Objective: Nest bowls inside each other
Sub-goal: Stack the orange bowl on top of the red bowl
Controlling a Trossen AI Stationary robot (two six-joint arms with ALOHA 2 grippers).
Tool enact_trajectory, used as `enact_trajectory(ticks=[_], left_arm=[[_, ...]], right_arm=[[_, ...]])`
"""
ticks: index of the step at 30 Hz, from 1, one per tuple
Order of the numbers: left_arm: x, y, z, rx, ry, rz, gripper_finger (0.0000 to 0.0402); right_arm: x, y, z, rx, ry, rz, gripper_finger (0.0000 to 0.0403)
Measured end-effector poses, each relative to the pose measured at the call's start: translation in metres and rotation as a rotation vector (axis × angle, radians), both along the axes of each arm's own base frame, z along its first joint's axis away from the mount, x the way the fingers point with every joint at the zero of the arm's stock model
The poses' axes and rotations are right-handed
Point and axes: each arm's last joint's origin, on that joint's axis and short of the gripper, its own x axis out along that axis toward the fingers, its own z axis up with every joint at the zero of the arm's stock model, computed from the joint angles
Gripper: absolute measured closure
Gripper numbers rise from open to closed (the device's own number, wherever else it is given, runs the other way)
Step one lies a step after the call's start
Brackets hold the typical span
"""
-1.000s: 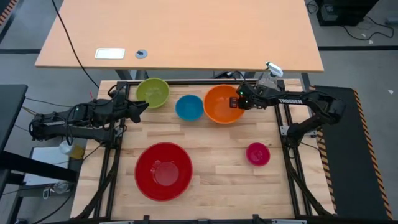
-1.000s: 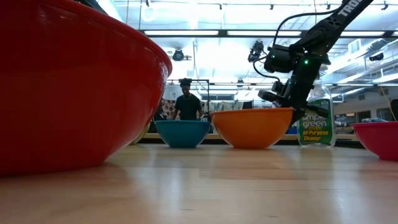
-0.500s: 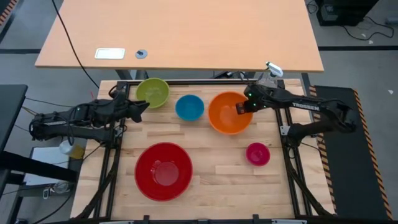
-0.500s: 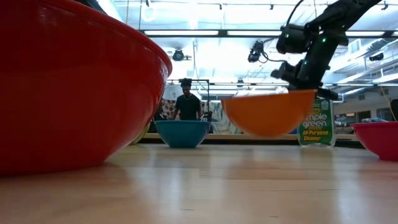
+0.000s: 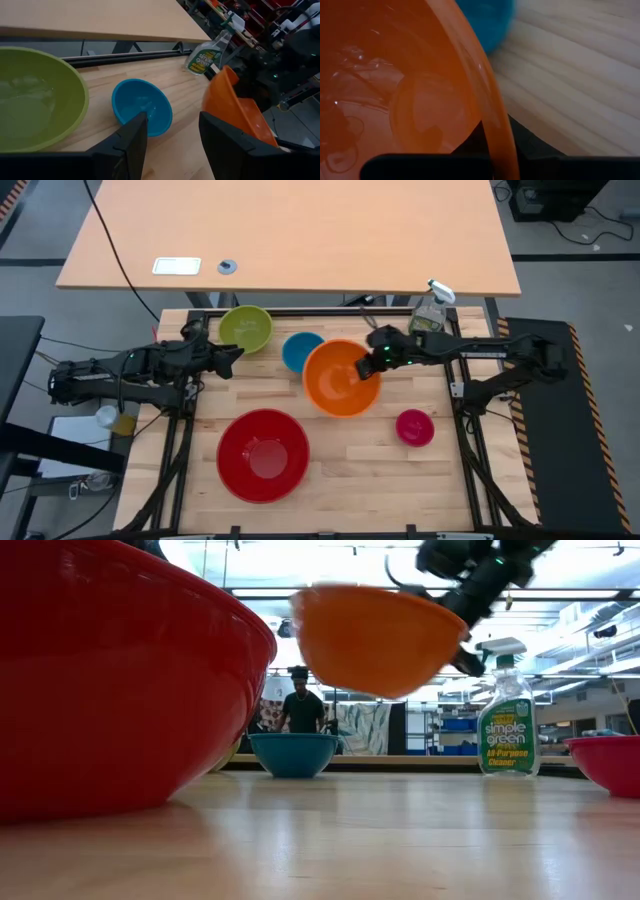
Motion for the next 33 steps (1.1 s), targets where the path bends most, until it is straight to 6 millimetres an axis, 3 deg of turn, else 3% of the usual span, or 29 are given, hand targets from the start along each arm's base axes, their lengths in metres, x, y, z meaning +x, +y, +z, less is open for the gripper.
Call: enact_trajectory(ticks=[14, 24, 33], left_arm=[[-0.006, -0.009, -0.013, -0.106, 0.151, -0.295, 0.0221], [-0.024, -0.009, -0.002, -0.008, 0.053, -0.313, 0.0221], [-0.039, -0.009, 0.007, 0.014, -0.078, -0.310, 0.0221]], right_arm=[[0.140, 0.066, 0.047, -0.109, -0.065, 0.364, 0.0377], [0.208, 0.107, 0.012, -0.134, -0.036, 0.353, 0.0376], [0.233, 0.129, -0.021, -0.147, 0.013, 0.417, 0.0375]])
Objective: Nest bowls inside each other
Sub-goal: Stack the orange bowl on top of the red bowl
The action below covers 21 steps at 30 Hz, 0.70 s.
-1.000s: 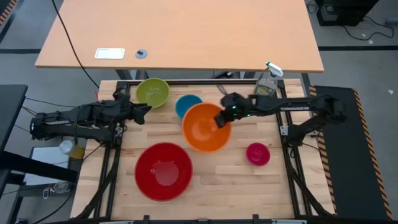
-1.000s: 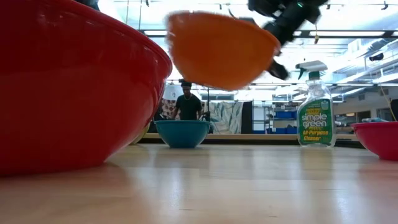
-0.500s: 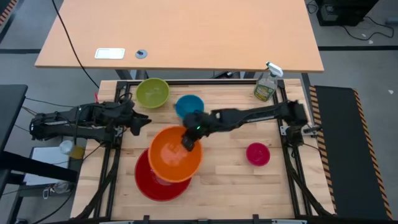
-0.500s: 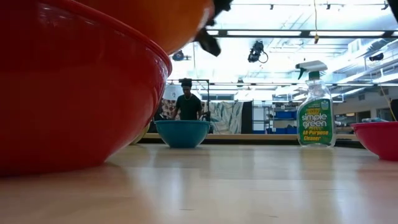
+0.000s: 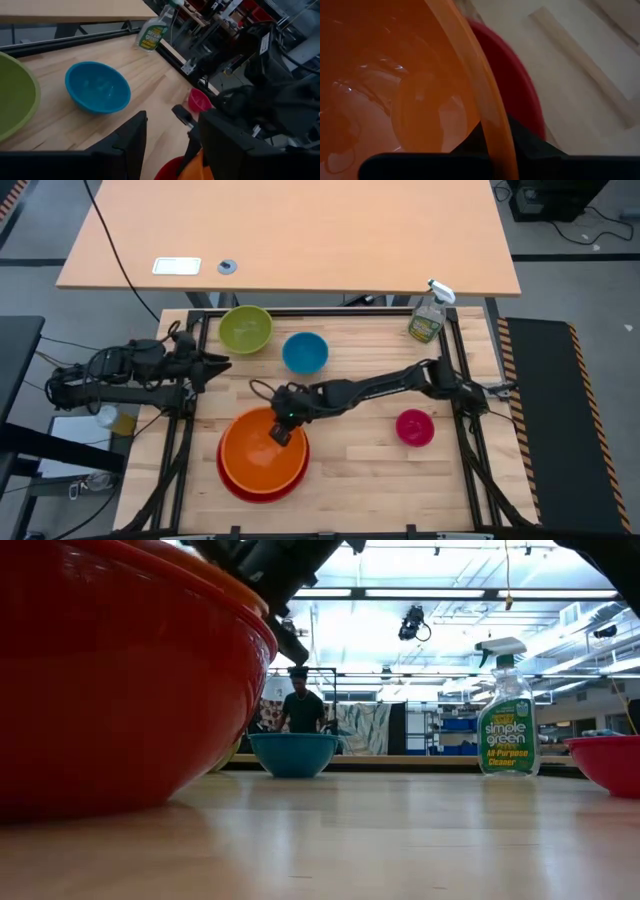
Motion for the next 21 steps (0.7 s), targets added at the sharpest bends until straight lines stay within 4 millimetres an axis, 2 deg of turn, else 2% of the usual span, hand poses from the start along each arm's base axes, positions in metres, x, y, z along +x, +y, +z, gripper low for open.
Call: enact_trajectory(ticks=[8, 21], left_arm=[[0.0007, -0.0002, -0.0007, -0.007, 0.007, -0.006, 0.0221], [0.0007, -0.0003, -0.0007, -0.003, 0.009, -0.011, 0.0221]], right_arm=[[-0.0016, -0.0014, -0.0051, 0.006, 0.037, 0.020, 0.0362], [-0.0016, -0.0028, -0.0030, 0.035, 0.043, 0.091, 0.0248]])
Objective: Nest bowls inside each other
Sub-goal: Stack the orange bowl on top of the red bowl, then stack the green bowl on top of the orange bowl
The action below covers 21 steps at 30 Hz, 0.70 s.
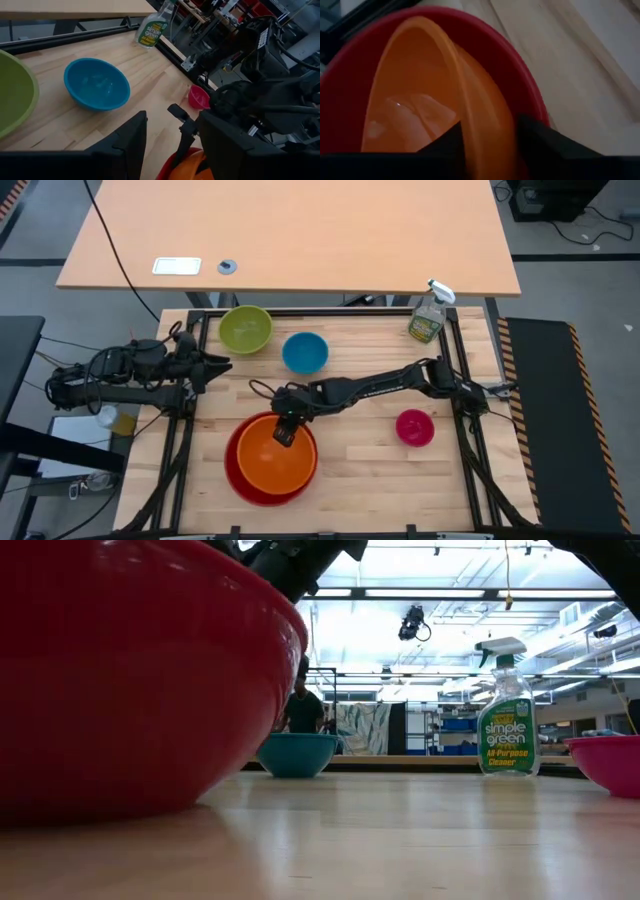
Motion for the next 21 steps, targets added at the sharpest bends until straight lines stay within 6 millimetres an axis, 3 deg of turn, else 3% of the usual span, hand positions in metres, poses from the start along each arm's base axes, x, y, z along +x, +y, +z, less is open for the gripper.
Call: enact_trajectory(ticks=[11, 16, 21], left_arm=[[0.000, 0.000, 0.000, -0.012, -0.003, 0.004, 0.0221], [0.000, 0.000, 0.000, -0.005, 0.004, 0.002, 0.0221], [0.000, 0.000, -0.002, -0.002, 0.023, 0.000, 0.0221]], right_arm=[[0.003, -0.007, 0.016, 0.022, -0.033, -0.023, 0.0169], [0.003, -0.013, 0.016, 0.085, -0.018, -0.105, 0.0160], [-0.002, -0.016, 0.031, 0.044, -0.047, -0.129, 0.0162]])
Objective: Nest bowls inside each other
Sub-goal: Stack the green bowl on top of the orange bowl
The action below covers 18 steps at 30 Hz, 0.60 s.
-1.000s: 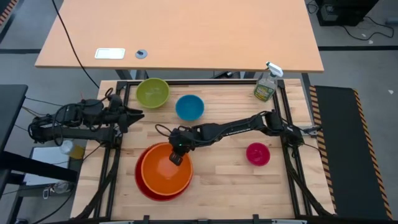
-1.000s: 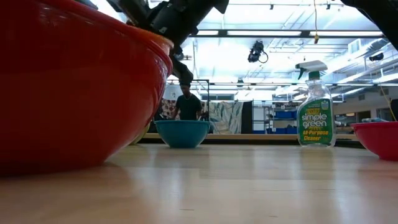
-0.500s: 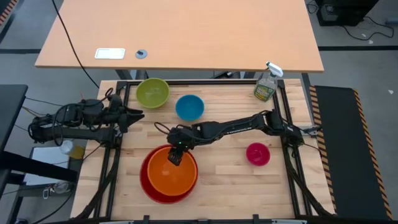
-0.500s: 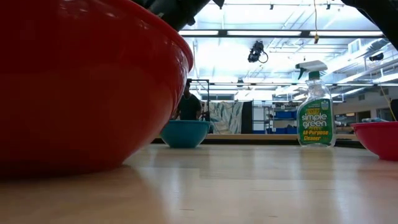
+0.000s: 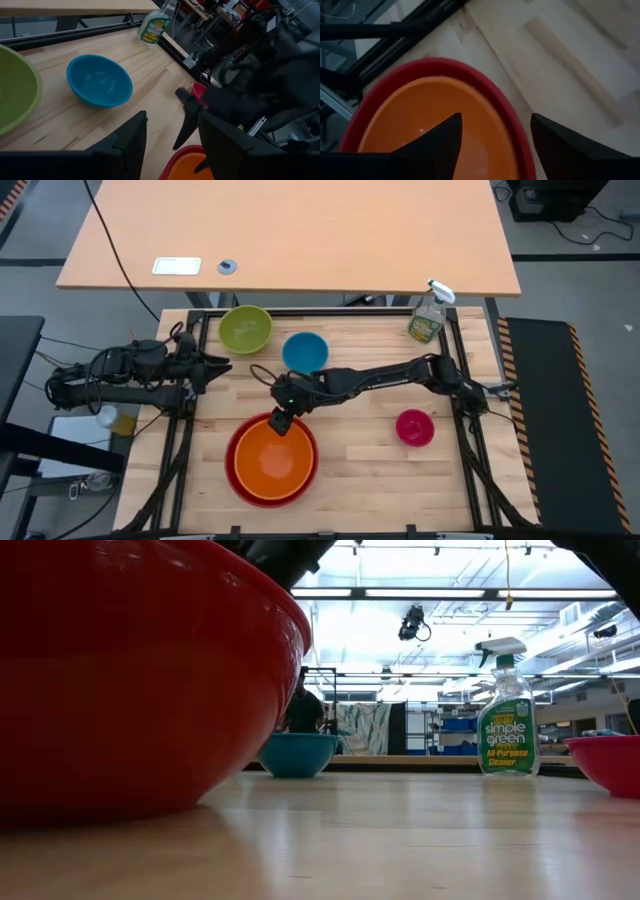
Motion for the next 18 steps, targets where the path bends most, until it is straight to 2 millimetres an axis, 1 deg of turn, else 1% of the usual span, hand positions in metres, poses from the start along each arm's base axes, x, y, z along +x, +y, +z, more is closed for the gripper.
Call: enact_trajectory(ticks=[8, 11, 15, 18], left_arm=[[0.000, 0.000, -0.001, -0.009, 0.003, 0.003, 0.0221], [0.000, 0.000, -0.001, -0.014, 0.011, 0.013, 0.0221], [-0.003, 0.003, -0.009, -0.021, 0.090, 0.116, 0.0221], [-0.001, 0.005, -0.014, -0.055, 0.141, 0.182, 0.0221]], right_arm=[[-0.017, -0.009, 0.028, -0.078, 0.005, -0.023, 0.0162], [-0.030, -0.017, 0.037, -0.105, 0.070, -0.057, 0.0162], [-0.047, -0.029, 0.044, -0.210, 0.176, -0.114, 0.0162], [-0.057, -0.038, 0.053, -0.255, 0.202, -0.110, 0.0164]])
